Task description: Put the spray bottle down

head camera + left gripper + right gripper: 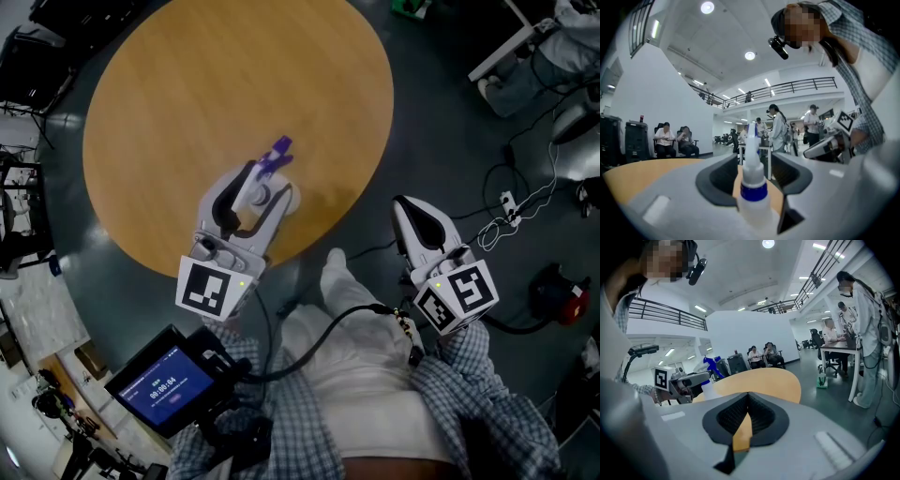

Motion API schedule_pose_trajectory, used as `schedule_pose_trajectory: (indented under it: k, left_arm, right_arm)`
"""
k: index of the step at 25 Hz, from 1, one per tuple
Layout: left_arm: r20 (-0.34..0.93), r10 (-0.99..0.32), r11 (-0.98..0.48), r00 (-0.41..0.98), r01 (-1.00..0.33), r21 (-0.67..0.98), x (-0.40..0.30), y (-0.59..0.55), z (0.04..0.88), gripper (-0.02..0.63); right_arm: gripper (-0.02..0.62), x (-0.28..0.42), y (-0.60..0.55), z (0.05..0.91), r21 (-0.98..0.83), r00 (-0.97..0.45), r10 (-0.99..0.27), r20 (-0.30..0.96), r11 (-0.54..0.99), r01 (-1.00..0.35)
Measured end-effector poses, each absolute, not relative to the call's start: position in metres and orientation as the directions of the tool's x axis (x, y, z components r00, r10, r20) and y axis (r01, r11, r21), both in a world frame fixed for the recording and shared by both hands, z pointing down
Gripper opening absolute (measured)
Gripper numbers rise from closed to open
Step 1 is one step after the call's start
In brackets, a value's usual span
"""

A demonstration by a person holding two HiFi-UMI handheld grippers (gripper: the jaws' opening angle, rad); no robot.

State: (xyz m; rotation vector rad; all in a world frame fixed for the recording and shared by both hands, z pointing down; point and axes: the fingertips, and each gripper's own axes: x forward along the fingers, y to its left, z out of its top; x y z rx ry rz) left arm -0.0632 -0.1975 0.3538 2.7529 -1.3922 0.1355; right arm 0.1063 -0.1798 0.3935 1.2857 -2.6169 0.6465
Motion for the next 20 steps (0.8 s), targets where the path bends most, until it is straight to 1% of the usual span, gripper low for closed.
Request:
schedule_pose_trajectory:
  k: [8,14,15,16,17,18,20]
  left_arm:
    - [0.127,-0.827,-0.551,0.548,-0.834,0.013,-0.084,-0.179,0.375,0.212]
    - [0.098,-0.863,-0.498,0.496,-0.867,0.004,-0.096,-0.145,0.341,0.207]
    - [0.089,-0.871,-0.485,0.483,-0.875,0.001,-0.097,-0.137,0.333,0.184]
    - [0.079,-0.88,-0.469,0.468,-0.883,0.001,-0.1,-0.13,0.327,0.137]
    - [0.069,-0.888,-0.455,0.454,-0.891,0.004,-0.102,-0.125,0.323,0.045]
    - [0.056,-0.895,-0.443,0.443,-0.896,0.012,-0.104,-0.123,0.319,0.0]
    - [0.036,-0.895,-0.444,0.445,-0.895,0.028,-0.105,-0.121,0.318,0.0]
  right_arm:
    - [0.003,0.095,-0.182,0.402,-0.305,-0.634,-0.709,0.311,0.557,-0.773]
    - [0.003,0.079,-0.171,0.364,-0.292,-0.672,-0.694,0.258,0.607,-0.739]
    - [0.003,0.076,-0.167,0.358,-0.29,-0.68,-0.69,0.248,0.617,-0.732]
    - [0.003,0.072,-0.164,0.353,-0.288,-0.687,-0.686,0.24,0.626,-0.725]
    - [0.003,0.069,-0.162,0.35,-0.287,-0.695,-0.681,0.232,0.635,-0.717]
    - [0.003,0.065,-0.162,0.349,-0.286,-0.703,-0.675,0.226,0.644,-0.71]
    - [0.003,0.057,-0.164,0.351,-0.284,-0.716,-0.664,0.215,0.659,-0.696]
